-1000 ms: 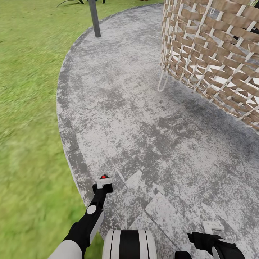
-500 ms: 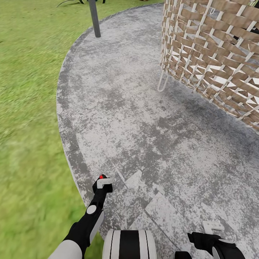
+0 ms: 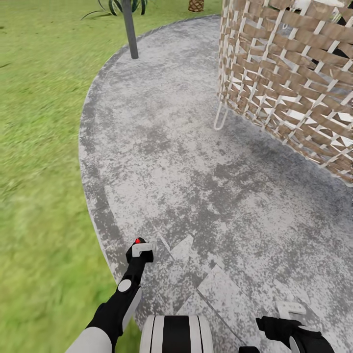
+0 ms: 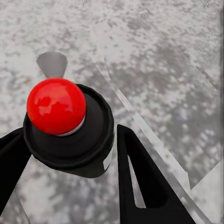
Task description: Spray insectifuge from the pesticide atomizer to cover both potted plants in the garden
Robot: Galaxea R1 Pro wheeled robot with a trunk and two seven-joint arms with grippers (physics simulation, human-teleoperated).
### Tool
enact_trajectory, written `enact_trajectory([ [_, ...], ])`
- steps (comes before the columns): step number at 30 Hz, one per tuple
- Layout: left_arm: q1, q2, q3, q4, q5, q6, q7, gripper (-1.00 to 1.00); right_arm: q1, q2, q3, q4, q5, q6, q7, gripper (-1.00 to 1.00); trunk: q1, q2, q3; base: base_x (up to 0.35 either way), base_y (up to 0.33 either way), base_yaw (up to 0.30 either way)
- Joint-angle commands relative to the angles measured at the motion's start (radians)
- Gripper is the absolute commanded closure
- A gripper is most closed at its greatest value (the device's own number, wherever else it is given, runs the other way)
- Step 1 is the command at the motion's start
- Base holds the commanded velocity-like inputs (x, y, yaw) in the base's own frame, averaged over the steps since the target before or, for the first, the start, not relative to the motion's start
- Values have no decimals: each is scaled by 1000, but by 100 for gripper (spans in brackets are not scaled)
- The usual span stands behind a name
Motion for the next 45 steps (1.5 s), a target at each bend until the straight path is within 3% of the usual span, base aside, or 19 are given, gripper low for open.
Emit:
enact_trajectory([
  [1,0,1,-5,0,0,-3,9,100,0,0,0,-1,0,5,1,-100,-1,0,3,0,0,0],
  [13,0,1,-6,-40,0,12,11,100,0,0,-3,-1,6,5,-1,-100,-6,3,50,0,0,0],
  [17,0,1,-6,-79,1,92,12,100,0,0,-3,-2,6,3,-1,-100,-8,4,65,0,0,0],
  [22,0,1,-7,-147,2,251,10,100,0,0,-3,-1,6,0,-1,-100,-10,5,85,0,0,0],
  [27,0,1,-8,-160,2,350,9,100,0,1,0,-1,7,-1,-1,-100,-12,6,104,0,0,0],
  [35,7,5,-2,-192,2,386,9,100,0,1,0,-2,6,-2,0,-100,-16,8,135,0,0,0],
  [41,8,29,1,-207,5,389,6,100,0,1,-2,-4,7,-2,1,-100,-19,9,158,0,0,0],
  [43,8,30,1,-216,5,404,6,100,0,1,-2,-4,7,-2,0,-100,-19,10,167,0,0,0],
  [45,7,32,2,-251,6,462,5,100,0,1,-2,-4,7,-2,0,-100,-20,10,178,0,0,0],
])
